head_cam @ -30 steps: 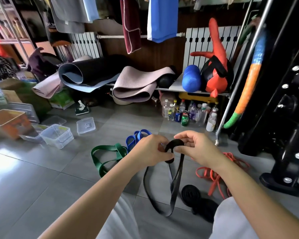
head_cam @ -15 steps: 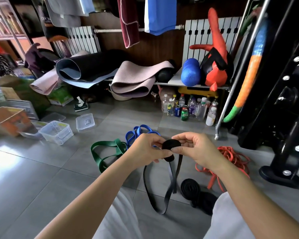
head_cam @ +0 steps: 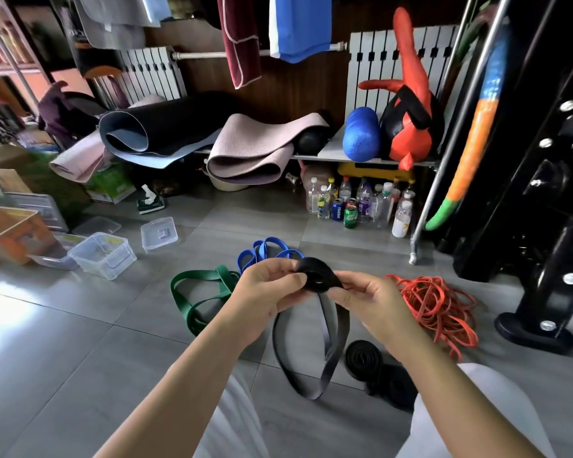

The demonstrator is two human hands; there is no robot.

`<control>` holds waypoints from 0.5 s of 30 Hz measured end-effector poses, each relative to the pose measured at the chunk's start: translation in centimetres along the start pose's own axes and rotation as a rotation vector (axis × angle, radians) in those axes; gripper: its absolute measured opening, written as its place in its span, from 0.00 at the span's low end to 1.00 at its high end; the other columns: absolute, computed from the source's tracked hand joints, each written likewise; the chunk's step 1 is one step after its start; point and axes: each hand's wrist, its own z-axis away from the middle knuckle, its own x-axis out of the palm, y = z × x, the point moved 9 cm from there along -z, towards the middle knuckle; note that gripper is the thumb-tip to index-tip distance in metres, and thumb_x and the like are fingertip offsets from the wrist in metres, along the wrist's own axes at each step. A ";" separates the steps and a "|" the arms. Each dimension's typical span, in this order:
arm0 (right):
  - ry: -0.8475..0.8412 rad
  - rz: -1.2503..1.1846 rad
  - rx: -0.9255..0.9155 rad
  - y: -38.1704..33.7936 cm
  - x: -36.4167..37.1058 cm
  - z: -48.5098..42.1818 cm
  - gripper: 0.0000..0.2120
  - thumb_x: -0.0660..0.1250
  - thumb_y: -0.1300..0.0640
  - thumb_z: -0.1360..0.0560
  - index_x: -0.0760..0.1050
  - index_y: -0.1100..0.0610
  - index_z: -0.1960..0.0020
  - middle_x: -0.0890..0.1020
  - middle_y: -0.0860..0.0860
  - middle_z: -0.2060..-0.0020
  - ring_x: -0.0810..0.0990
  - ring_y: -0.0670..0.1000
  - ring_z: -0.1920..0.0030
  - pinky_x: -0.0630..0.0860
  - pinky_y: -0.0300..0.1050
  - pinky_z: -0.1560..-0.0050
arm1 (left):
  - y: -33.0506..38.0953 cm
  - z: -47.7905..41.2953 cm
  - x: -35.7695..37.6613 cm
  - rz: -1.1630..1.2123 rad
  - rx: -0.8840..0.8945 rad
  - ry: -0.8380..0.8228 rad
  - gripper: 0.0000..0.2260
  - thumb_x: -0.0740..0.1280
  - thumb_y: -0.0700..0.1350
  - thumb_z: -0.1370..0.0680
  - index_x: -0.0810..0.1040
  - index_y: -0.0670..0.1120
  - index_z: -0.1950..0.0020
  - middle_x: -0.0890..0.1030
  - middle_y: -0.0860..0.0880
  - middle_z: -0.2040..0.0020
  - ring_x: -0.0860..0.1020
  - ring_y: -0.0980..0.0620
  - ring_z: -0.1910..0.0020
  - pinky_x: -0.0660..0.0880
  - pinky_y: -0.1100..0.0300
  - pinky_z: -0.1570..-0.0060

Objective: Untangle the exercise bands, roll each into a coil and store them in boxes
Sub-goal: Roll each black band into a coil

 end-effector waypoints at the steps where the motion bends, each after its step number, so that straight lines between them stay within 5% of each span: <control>1: 0.028 -0.058 -0.004 0.1 0.1 0.1 0.12 0.73 0.59 0.34 0.81 0.48 0.53 0.85 0.47 0.59 0.82 0.42 0.57 0.75 0.31 0.55 | -0.4 0.0 0.2 0.045 -0.017 -0.016 0.09 0.63 0.31 0.24 0.82 0.39 0.55 0.84 0.40 0.56 0.83 0.46 0.57 0.79 0.61 0.58; 4: 0.077 -0.036 -0.025 0.3 0.2 0.0 0.10 0.73 0.60 0.33 0.81 0.48 0.55 0.85 0.45 0.61 0.82 0.42 0.59 0.75 0.30 0.56 | -1.9 0.2 0.5 0.124 -0.080 -0.033 0.12 0.62 0.31 0.23 0.84 0.42 0.57 0.84 0.41 0.57 0.84 0.49 0.58 0.79 0.63 0.60; 6: 0.054 0.092 -0.031 0.2 0.1 -0.1 0.12 0.73 0.64 0.31 0.80 0.46 0.57 0.85 0.43 0.63 0.82 0.42 0.60 0.75 0.30 0.57 | -2.2 0.2 0.1 -0.027 -0.100 -0.008 0.10 0.63 0.32 0.23 0.82 0.43 0.53 0.84 0.43 0.56 0.83 0.51 0.58 0.78 0.64 0.61; 10: -0.044 0.367 -0.025 -0.1 0.3 -0.4 0.13 0.72 0.62 0.29 0.79 0.43 0.57 0.84 0.43 0.63 0.81 0.44 0.60 0.75 0.37 0.55 | 1.6 -0.5 0.5 -1.037 0.134 -0.045 0.16 0.72 0.43 0.29 0.77 0.51 0.42 0.78 0.60 0.53 0.76 0.67 0.63 0.71 0.72 0.61; 13: -0.123 0.611 -0.061 -0.6 0.9 -1.1 0.06 0.72 0.58 0.29 0.81 0.49 0.55 0.83 0.47 0.60 0.80 0.46 0.57 0.74 0.44 0.53 | 2.5 -0.8 3.4 -1.471 0.222 -0.210 0.13 0.70 0.52 0.29 0.78 0.49 0.47 0.79 0.57 0.58 0.75 0.60 0.63 0.69 0.66 0.66; 15: -0.137 0.642 -0.063 -0.9 0.8 -1.4 0.06 0.72 0.57 0.30 0.81 0.46 0.55 0.83 0.45 0.60 0.80 0.43 0.58 0.75 0.40 0.54 | 2.5 -1.2 4.1 -1.608 0.237 -0.226 0.09 0.68 0.52 0.27 0.79 0.48 0.52 0.80 0.53 0.61 0.75 0.54 0.64 0.68 0.63 0.68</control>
